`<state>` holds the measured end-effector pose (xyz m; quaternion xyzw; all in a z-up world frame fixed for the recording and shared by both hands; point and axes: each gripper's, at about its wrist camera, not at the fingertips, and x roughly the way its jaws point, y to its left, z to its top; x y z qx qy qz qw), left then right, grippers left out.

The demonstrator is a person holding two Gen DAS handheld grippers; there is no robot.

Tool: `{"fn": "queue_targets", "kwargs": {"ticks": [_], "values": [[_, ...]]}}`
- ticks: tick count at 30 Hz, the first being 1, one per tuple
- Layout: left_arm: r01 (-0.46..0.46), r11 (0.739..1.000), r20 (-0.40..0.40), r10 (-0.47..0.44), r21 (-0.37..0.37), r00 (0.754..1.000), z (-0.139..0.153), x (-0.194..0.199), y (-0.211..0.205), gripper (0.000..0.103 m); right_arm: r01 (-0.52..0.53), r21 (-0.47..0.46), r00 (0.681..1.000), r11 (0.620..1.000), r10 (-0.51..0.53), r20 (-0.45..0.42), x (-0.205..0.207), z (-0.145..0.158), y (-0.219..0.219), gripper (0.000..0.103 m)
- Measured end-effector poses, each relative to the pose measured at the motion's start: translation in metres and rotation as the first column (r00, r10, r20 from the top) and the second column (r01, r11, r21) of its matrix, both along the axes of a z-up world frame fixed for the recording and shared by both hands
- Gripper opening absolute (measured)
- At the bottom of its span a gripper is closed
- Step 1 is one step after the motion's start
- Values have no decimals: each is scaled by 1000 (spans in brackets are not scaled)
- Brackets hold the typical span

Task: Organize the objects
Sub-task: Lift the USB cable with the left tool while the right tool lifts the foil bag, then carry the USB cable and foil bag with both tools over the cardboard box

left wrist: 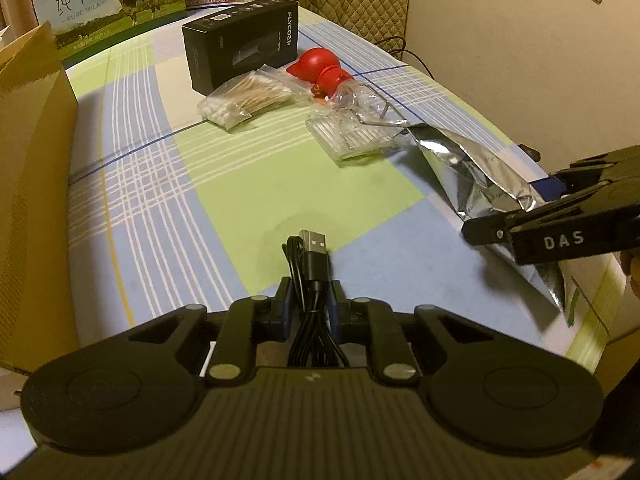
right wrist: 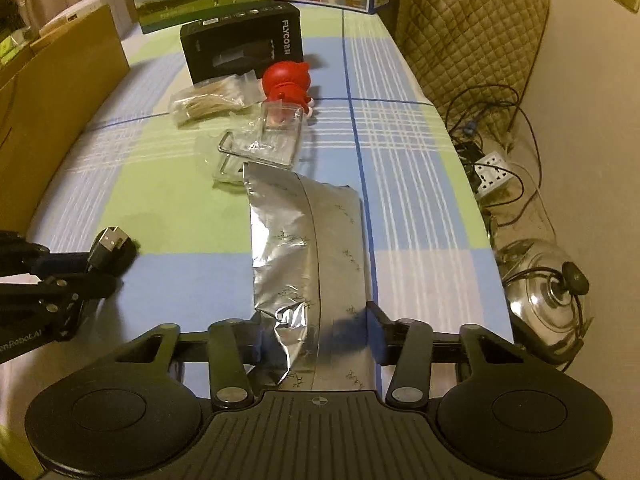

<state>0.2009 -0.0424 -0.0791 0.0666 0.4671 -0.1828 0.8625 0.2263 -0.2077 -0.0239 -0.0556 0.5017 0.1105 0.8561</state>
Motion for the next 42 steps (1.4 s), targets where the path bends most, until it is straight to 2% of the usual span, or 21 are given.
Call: {"fn": "queue_targets", "kwargs": {"ticks": [4,15,27,35,42], "values": [[-6,1000,-12,5,-16,1000,1,-1,1,13,9,16,1000,1000,-9,11,-2,4,-2,33],[-41,998,5,42,-50,999,16,-15,16,13,14,119,994,993,-27,108,-10,38,10,32],[-143,987,88,149,-74,985,70,-42,54,13,-138,191,971,972,95,219,-20,85,82,32],[-209,974,134,220,-89,966,101,-64,89,13,-246,237,942,940,173,288,-29,102,129,32],[-258,962,157,269,-86,950,121,-76,122,13,-332,236,915,913,251,315,-36,111,172,32]]}}
